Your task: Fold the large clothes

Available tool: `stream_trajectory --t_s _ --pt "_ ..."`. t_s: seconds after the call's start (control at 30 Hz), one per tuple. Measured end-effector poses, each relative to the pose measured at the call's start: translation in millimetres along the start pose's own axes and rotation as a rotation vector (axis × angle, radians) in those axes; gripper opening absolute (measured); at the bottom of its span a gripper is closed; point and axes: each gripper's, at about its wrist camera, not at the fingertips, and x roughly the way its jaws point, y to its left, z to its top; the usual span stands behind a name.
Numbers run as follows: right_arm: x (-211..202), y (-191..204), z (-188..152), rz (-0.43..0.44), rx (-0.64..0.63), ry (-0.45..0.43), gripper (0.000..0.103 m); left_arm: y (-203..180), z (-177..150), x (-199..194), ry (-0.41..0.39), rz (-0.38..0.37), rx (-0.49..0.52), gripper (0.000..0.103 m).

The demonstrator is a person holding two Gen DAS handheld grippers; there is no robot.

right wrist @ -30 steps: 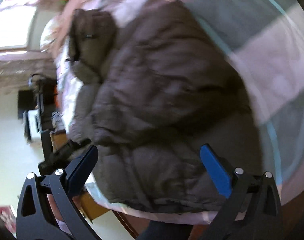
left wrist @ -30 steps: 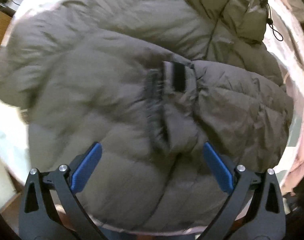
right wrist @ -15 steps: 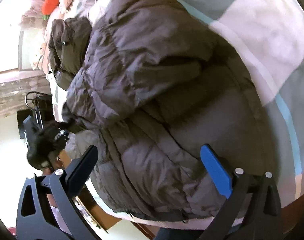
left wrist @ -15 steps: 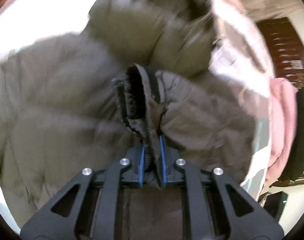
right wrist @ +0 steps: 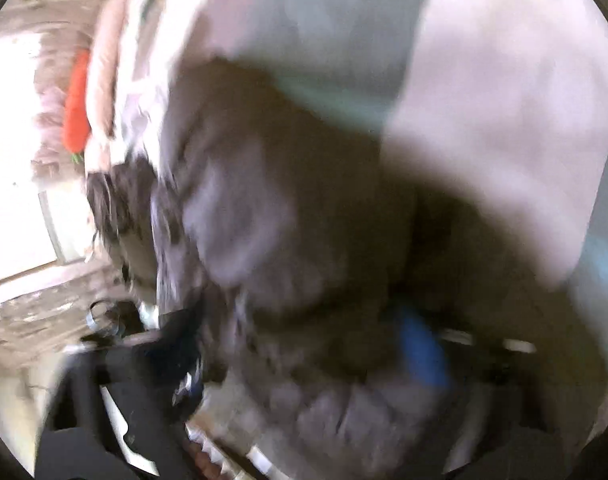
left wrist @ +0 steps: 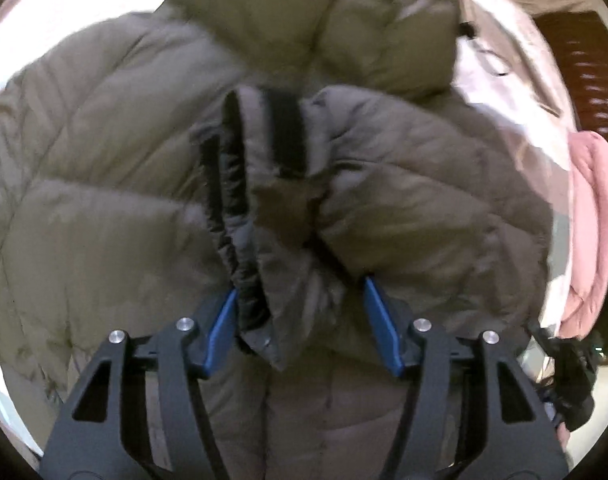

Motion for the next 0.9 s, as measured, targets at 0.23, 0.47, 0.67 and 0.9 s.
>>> stream_trajectory --t_s 0.23,0.47,0.67,0.9 --pt "-12.6 -16.2 32.0 -0.078 0.001 -0.034 0.008 -11.4 -13.1 20.6 0.047 0.014 0.043 0.06" --pt "-57.7 15.6 26.6 -0.171 -0.232 -0.178 0.049 -2.4 -6.9 12.7 0.008 0.047 0.022 0.073" --pt "10.3 87.6 34.0 -0.2 -0.478 -0.014 0.047 5.9 -2.1 14.5 0.014 0.061 0.01 0.075" --pt "91.4 114.1 28.2 -0.417 -0.569 0.07 0.052 37.6 -13.4 -9.5 0.007 -0.017 -0.047 0.083"
